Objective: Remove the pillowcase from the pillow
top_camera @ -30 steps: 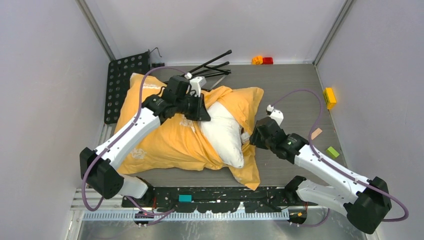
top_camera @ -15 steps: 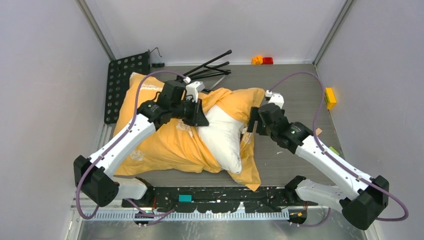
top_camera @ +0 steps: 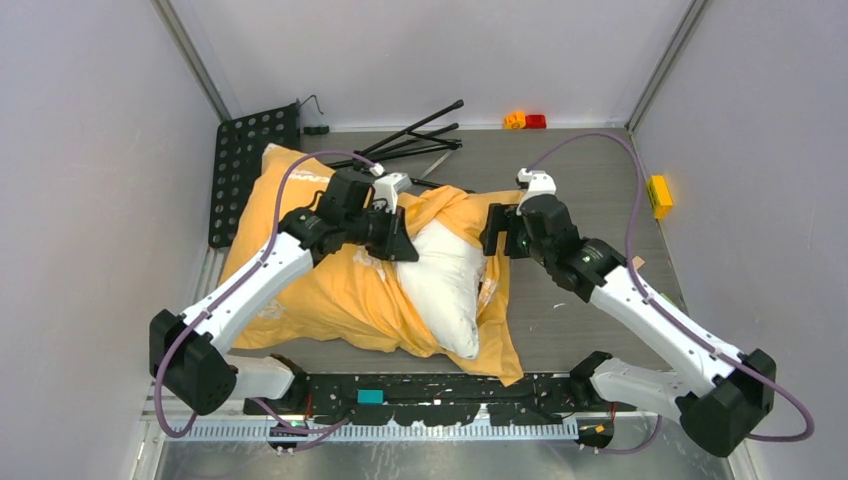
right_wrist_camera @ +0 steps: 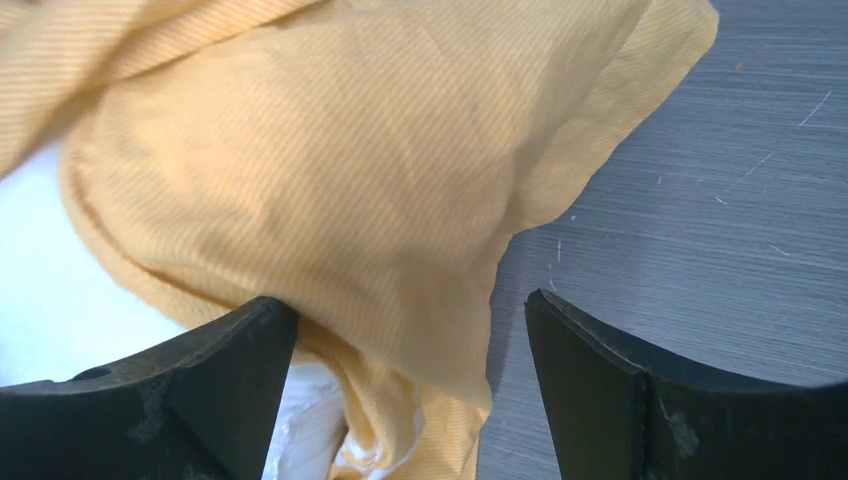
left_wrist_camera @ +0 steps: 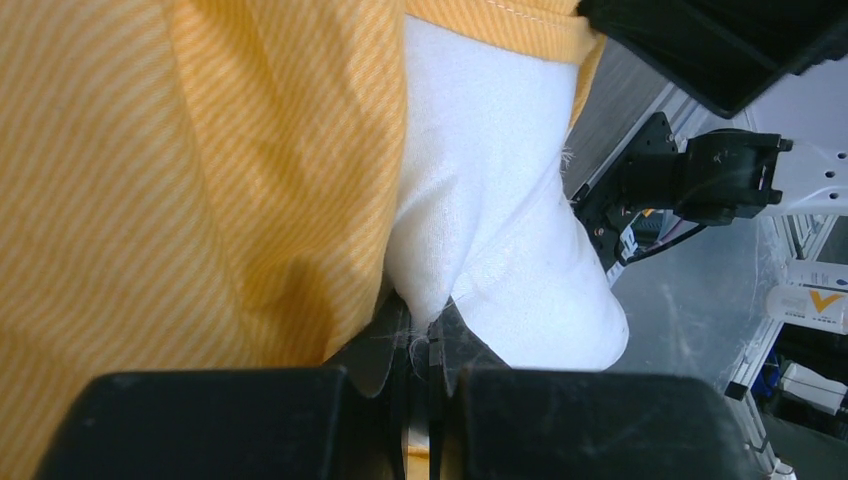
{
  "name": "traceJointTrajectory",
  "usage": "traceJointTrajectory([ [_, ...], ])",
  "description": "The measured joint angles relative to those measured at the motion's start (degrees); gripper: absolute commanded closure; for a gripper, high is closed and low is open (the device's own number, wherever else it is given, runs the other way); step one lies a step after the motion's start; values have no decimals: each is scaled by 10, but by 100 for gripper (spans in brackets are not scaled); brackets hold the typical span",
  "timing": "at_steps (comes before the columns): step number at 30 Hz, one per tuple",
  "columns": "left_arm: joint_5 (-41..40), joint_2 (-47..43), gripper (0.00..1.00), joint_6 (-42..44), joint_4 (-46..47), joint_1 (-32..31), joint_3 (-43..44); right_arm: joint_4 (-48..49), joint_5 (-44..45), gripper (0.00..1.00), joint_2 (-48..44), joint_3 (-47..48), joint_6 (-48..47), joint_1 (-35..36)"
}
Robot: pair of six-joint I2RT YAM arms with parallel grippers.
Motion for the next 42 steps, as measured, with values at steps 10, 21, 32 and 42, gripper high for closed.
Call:
traceJointTrajectory([
  [10,5,-3,100,7,4,0,-3,-10,7,12,134,25,9,-59],
  [21,-4,-80,100,11,-54,0,-2,19,-31,12,199,-8,82,-244],
  [32,-9,-104,100,15,-77,0,-1,28,-111,15,156,-20,74,-259],
  [42,2,-102,100,11,-85,0,-1,36,-191,16,-3,-15,47,-237],
])
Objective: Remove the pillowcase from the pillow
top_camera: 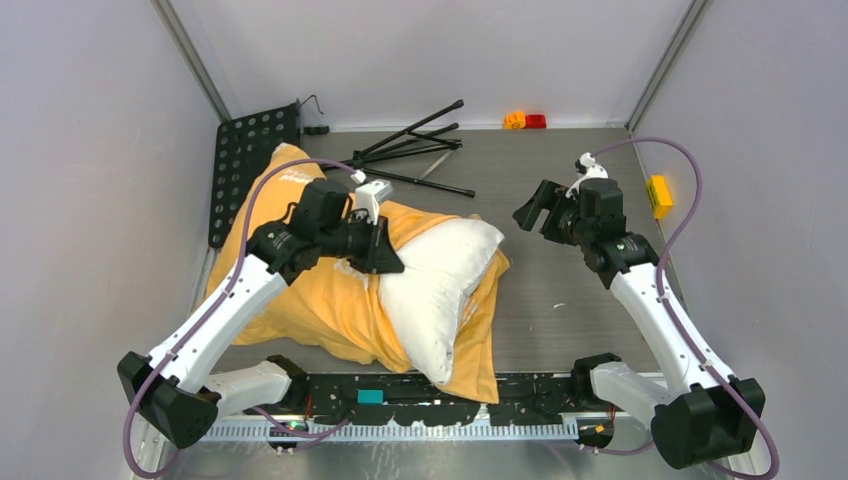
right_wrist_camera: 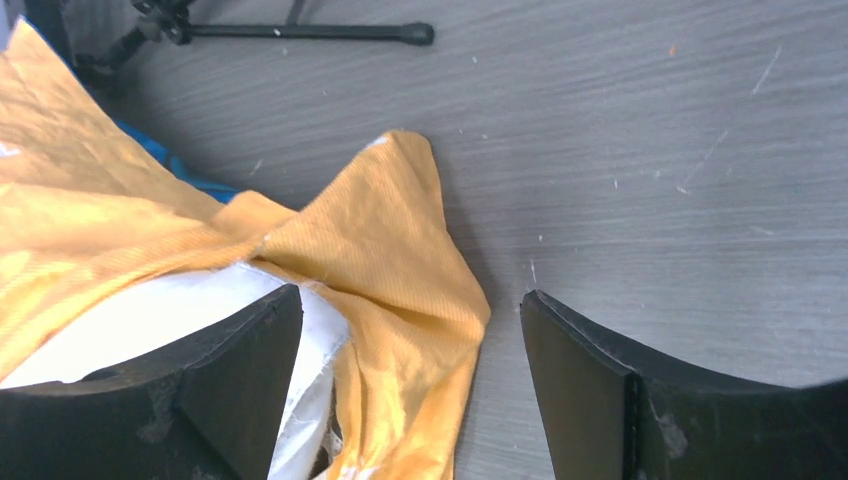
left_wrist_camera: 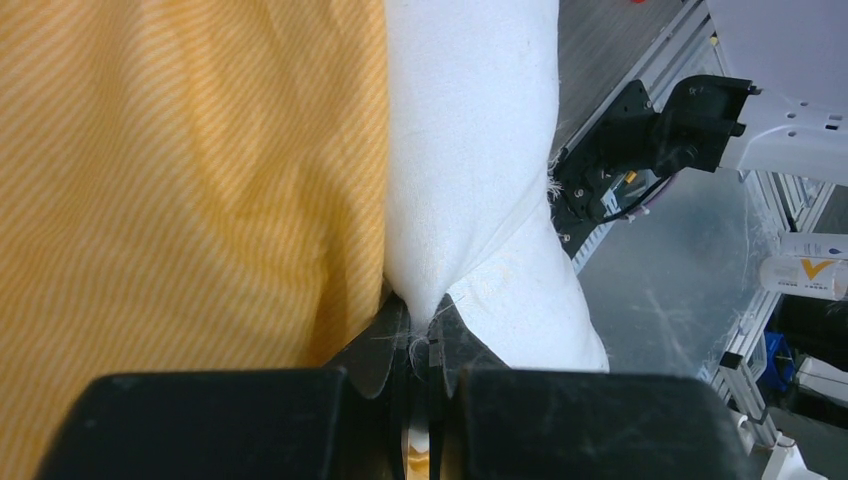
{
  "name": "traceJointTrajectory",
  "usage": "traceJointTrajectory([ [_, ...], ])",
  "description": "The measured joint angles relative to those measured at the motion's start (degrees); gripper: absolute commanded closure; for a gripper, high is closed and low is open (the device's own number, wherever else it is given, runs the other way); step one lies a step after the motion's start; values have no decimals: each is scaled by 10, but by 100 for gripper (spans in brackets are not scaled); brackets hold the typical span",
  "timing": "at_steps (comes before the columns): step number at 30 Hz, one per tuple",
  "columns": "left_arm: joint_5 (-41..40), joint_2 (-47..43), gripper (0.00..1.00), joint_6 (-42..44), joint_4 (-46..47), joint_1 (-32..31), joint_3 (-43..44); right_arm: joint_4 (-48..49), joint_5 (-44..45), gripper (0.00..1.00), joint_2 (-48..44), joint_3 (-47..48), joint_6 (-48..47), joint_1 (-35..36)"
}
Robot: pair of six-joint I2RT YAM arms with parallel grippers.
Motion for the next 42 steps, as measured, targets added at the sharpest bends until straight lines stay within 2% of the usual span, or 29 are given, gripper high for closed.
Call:
traceJointTrajectory([
  [5,10,0,100,-3,5,0,0,-26,-7,18,0,-2,7,0],
  [11,9,0,100,-5,3,0,5,-8,-17,20,5,-30,45,1],
  [19,-11,-30,100,-27,2,1,70,63,-14,21,65,-117,120,0],
  [25,-2,-37,100,-51,16,4,133,144,-65,21,129,-120,166,0],
  [29,-2,-36,100,-66,45,5,143,162,-82,20,139,-119,175,0],
  [36,-1,-21,100,-101,95,4,121,137,-83,20,114,-103,159,0],
  [42,-31,18,100,-121,126,4,104,42,-26,13,28,-60,132,0],
])
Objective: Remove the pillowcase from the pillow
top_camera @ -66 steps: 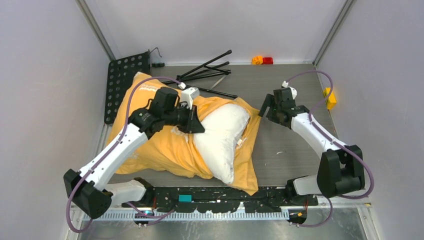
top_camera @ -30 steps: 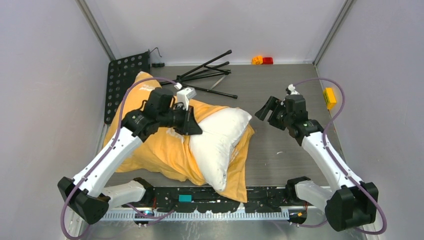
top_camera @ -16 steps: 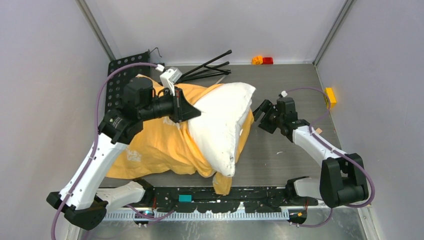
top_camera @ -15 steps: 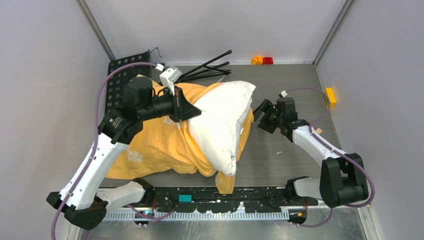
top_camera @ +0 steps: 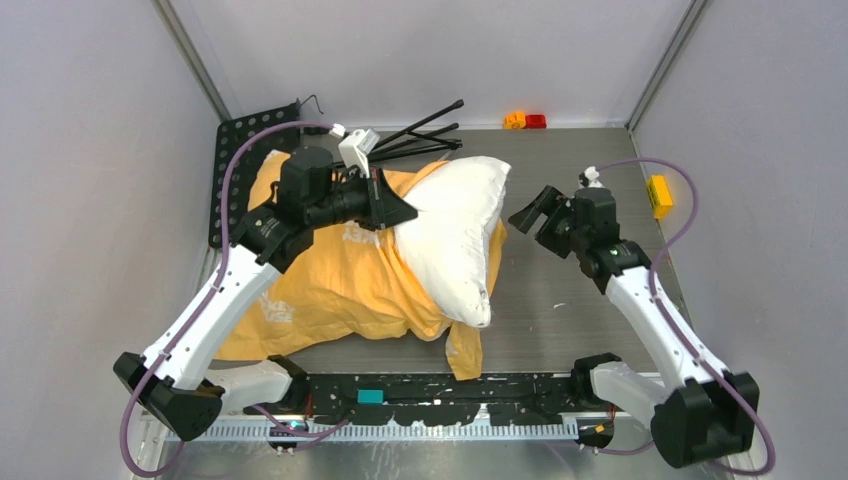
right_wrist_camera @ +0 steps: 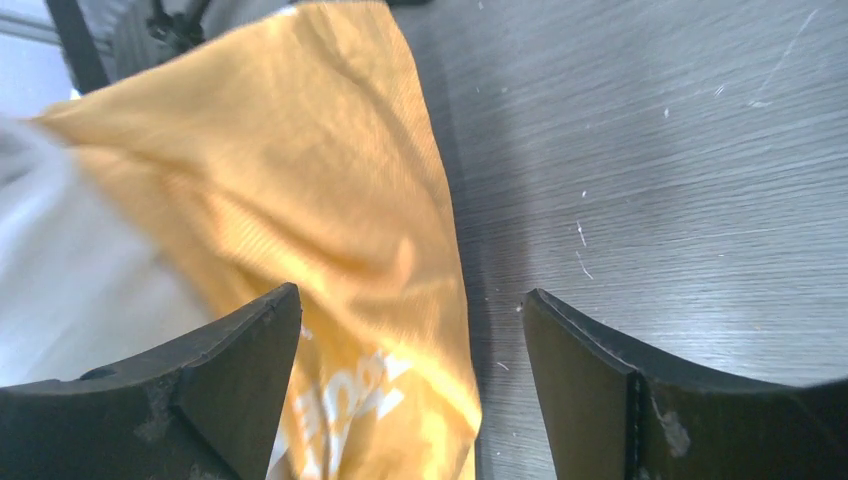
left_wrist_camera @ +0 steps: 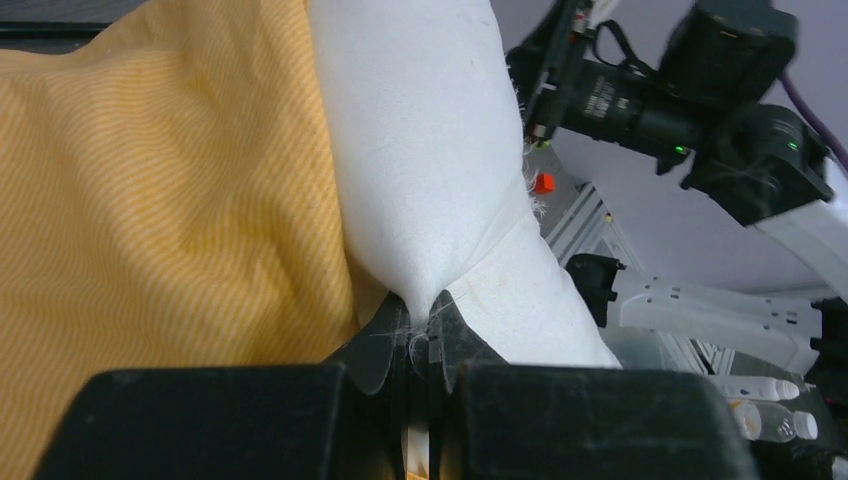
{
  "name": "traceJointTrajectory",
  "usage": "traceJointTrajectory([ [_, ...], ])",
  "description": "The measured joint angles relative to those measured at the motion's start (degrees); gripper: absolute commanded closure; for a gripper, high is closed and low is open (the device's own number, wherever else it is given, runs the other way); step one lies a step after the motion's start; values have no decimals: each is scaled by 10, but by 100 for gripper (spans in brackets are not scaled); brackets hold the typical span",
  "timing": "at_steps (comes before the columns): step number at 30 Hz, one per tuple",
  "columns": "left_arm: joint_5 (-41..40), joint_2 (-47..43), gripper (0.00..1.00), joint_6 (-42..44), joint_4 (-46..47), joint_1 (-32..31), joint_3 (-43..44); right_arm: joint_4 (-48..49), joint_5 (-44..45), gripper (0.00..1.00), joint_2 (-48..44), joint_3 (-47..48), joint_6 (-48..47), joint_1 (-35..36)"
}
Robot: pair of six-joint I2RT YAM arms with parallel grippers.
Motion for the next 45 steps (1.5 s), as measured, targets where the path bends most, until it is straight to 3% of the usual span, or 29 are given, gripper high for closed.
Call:
traceJointTrajectory([
  [5,-29,10,100,-3,16,0,-9,-68,25,12,-83,57,-10,-2],
  [11,-42,10,100,-3,34,-1,-24,-103,-33,11,-59,145,1,6],
  [17,-48,10,98,-5,43,-1,-35,-94,-67,11,-14,115,41,117],
  [18,-48,10,87,-5,42,-1,-36,-86,-71,11,-8,106,48,130],
  [21,-53,11,39,-5,37,-1,-42,-72,-80,11,8,87,62,142],
  [22,-57,12,29,-6,38,-1,-42,-71,-79,11,12,83,63,142],
  [24,-70,13,21,-3,36,0,-38,-75,-70,11,15,77,61,142],
  [33,-185,31,18,77,-110,1,90,-103,1,10,13,76,48,144],
  [38,-254,32,15,117,-177,1,111,-119,37,9,-20,60,41,144],
  [45,-221,63,12,122,-206,-4,89,-135,48,8,-37,39,29,144],
])
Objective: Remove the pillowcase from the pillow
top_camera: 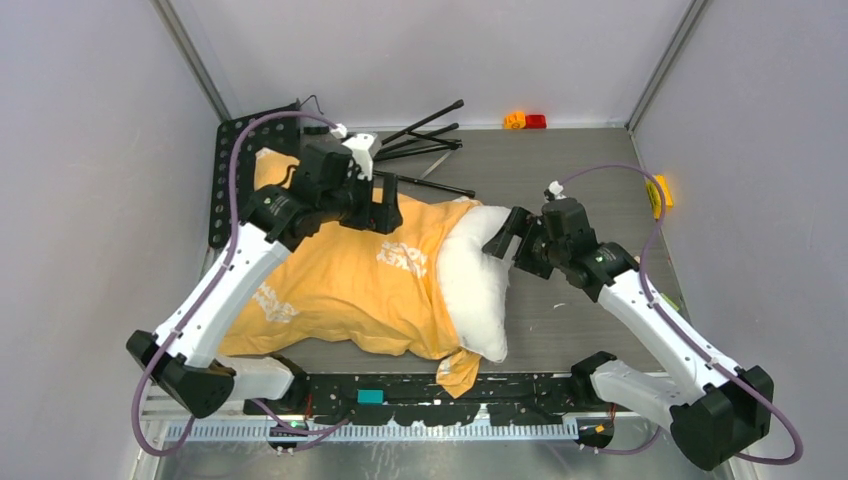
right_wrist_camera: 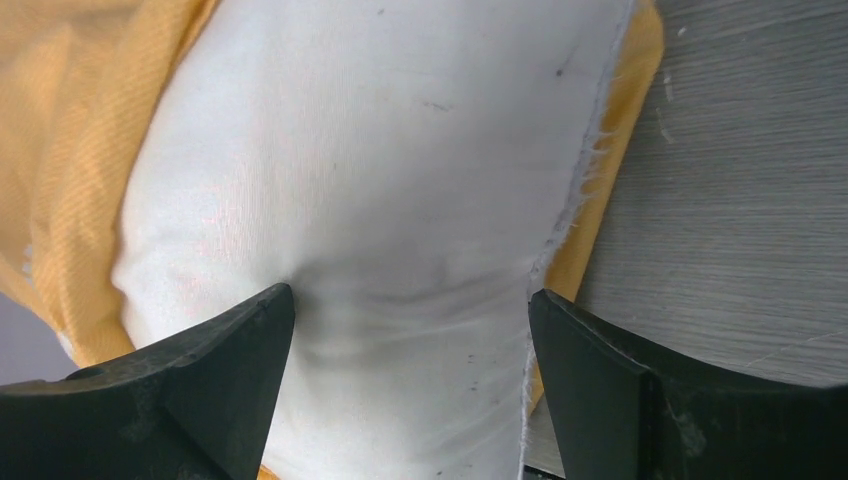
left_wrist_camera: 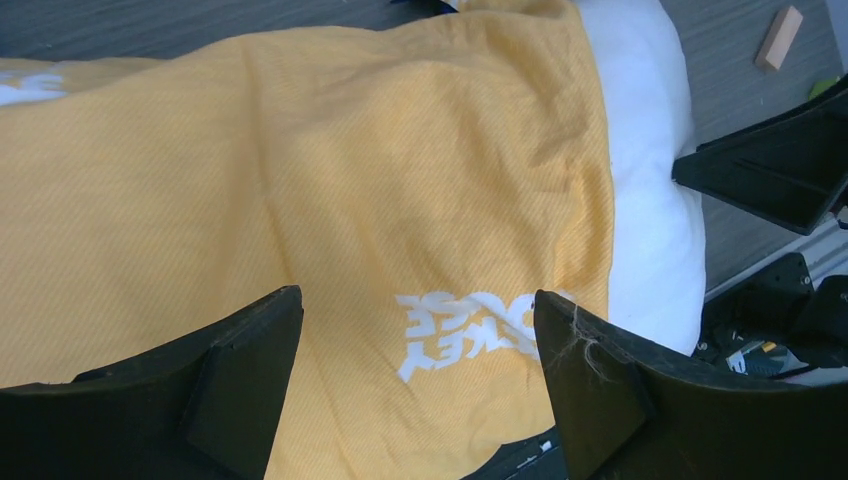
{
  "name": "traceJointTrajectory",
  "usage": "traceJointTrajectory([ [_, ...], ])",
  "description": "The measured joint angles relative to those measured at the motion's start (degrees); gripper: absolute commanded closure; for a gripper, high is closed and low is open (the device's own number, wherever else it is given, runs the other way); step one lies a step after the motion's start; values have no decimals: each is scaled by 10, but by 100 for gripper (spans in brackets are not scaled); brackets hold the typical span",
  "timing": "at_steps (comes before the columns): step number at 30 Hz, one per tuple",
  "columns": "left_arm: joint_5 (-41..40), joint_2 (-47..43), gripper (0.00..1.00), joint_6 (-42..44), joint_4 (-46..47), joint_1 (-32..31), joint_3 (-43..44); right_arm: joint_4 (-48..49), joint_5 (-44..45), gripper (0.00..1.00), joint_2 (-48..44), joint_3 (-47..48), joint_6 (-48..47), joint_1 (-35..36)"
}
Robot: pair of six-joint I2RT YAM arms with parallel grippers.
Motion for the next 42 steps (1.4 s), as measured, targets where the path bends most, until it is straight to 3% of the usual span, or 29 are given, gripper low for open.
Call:
traceJointTrajectory([
  [5,33,35,10,-2,3,-33,-2,53,-92,13,24,-38,8,0],
  [6,40,38,10,-3,5,-40,-3,71,-111,22,31,-49,13,0],
  [9,56,47,11,-7,13,-61,-7,103,-146,71,48,-68,20,-1],
  [11,61,53,12,-8,18,-73,-9,116,-159,92,59,-69,21,-2],
  [12,63,56,12,-9,20,-79,-9,121,-164,96,63,-69,23,-2],
  [20,59,59,14,-17,41,-89,-15,112,-165,100,65,-51,24,-2],
  [26,21,43,14,-10,41,-89,-17,22,-125,100,60,49,94,0],
  [33,-45,-3,15,3,30,-89,-37,-74,3,100,-15,145,277,11],
  [39,-68,-22,16,2,24,-90,-37,-191,151,100,-69,191,362,17],
  [42,-80,-38,16,-2,24,-89,-43,-205,193,100,-66,197,389,17],
])
